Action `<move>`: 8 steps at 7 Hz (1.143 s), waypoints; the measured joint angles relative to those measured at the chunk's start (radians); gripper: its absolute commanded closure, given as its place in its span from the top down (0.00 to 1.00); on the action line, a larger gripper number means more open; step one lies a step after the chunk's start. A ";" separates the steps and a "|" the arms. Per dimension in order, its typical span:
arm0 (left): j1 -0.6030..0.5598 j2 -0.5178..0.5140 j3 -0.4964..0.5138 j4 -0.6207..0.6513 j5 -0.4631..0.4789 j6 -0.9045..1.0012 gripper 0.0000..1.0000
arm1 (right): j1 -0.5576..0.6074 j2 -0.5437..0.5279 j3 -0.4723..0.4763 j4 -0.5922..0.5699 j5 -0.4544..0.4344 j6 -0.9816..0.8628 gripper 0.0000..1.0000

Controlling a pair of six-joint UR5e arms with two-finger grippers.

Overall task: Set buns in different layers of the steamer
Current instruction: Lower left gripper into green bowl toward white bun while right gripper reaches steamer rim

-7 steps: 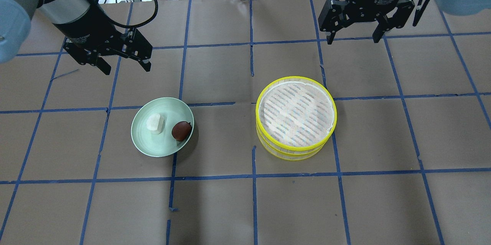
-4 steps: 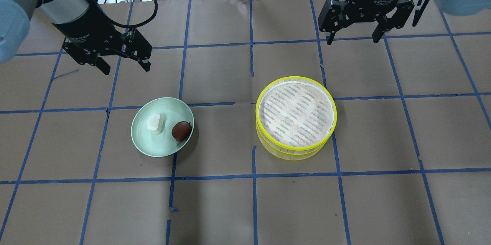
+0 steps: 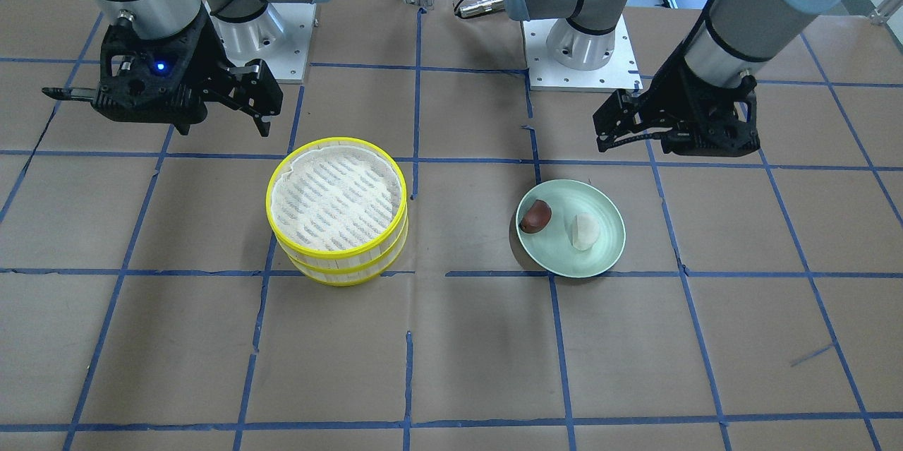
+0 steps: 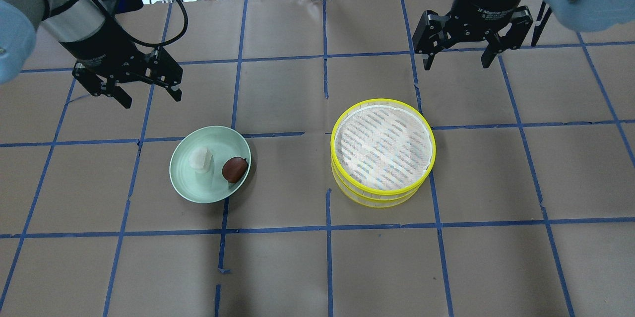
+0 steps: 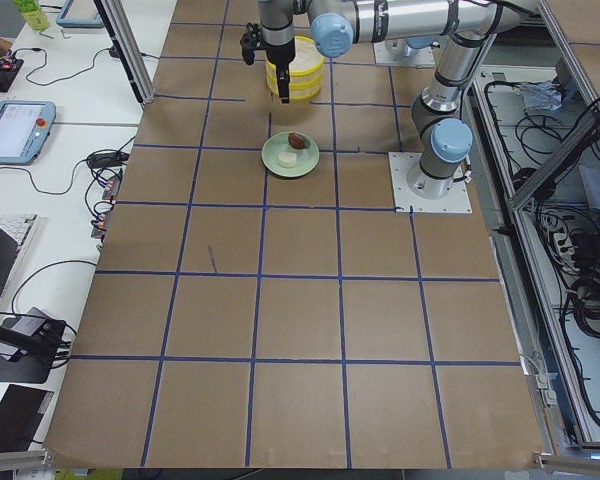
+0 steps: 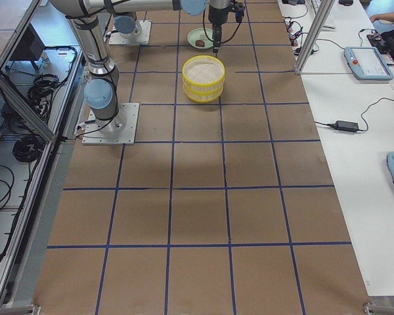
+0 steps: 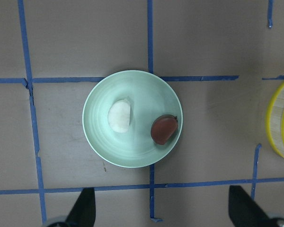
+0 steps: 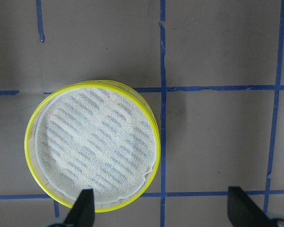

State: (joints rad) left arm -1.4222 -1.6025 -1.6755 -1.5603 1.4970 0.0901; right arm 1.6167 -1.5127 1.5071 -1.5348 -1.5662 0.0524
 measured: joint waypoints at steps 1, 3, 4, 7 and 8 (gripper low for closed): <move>0.007 -0.026 -0.066 0.058 0.001 -0.003 1.00 | 0.001 0.004 0.016 -0.008 0.000 0.000 0.92; 0.010 -0.090 -0.174 0.163 0.006 -0.003 0.98 | 0.000 0.020 0.115 -0.108 0.001 -0.009 0.92; 0.011 -0.121 -0.216 0.239 0.030 0.000 0.98 | -0.001 0.024 0.209 -0.225 0.001 -0.014 0.92; 0.011 -0.228 -0.258 0.418 0.073 -0.001 0.96 | -0.003 0.044 0.456 -0.533 -0.001 -0.017 0.83; 0.011 -0.245 -0.260 0.439 0.071 -0.005 0.95 | -0.004 0.050 0.493 -0.573 -0.001 -0.017 0.70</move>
State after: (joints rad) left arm -1.4113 -1.8476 -1.9350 -1.1209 1.5682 0.0852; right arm 1.6124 -1.4625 2.0000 -2.1077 -1.5668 0.0349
